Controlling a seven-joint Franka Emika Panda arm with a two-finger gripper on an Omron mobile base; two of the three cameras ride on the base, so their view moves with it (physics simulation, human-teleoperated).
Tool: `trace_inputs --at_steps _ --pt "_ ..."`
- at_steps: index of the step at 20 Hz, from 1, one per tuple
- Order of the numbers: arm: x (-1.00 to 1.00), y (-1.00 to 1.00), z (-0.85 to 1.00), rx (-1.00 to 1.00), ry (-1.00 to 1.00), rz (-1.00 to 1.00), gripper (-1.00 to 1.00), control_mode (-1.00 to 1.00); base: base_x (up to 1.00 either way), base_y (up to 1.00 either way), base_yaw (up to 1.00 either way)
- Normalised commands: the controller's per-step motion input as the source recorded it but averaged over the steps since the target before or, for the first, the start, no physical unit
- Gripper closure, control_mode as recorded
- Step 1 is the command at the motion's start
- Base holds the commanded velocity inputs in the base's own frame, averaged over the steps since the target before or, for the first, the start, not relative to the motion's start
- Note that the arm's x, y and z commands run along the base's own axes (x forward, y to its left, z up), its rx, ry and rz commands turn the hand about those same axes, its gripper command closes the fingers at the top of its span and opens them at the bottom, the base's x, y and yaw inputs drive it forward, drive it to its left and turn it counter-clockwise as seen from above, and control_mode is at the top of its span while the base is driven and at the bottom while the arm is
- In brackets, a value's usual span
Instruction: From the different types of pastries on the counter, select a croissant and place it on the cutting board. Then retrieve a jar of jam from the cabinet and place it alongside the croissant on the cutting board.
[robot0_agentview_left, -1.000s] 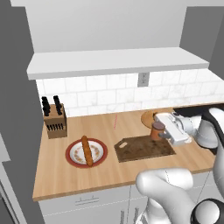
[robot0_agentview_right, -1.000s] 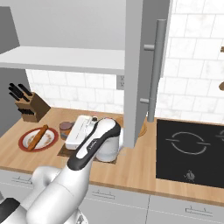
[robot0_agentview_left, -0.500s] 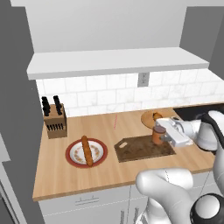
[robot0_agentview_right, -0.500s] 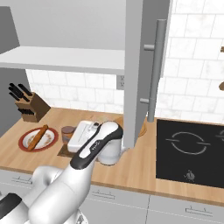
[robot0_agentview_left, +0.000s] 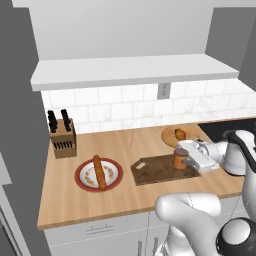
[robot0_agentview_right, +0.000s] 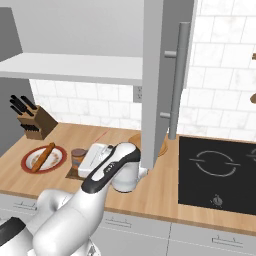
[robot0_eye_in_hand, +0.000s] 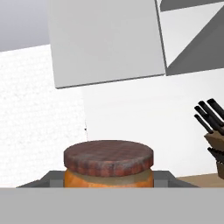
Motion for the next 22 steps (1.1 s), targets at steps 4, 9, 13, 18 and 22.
trace_inputs --at_steps 4,9,13,18,22 --pt "0.0 0.0 -0.2 0.0 0.01 0.0 1.0 -1.0 0.0 0.0 0.0" --pt "0.0 0.0 -0.1 0.0 0.0 0.0 1.0 -1.0 0.0 0.0 0.0" --pt "0.06 0.0 -0.01 0.0 0.0 0.0 1.0 -1.0 0.0 0.0 0.0" --pt "0.03 0.0 -0.11 0.0 0.0 0.0 1.0 -1.0 0.0 0.0 0.0" --pt "0.0 0.0 -0.2 0.0 0.0 0.0 1.0 -1.0 0.0 0.0 0.0"
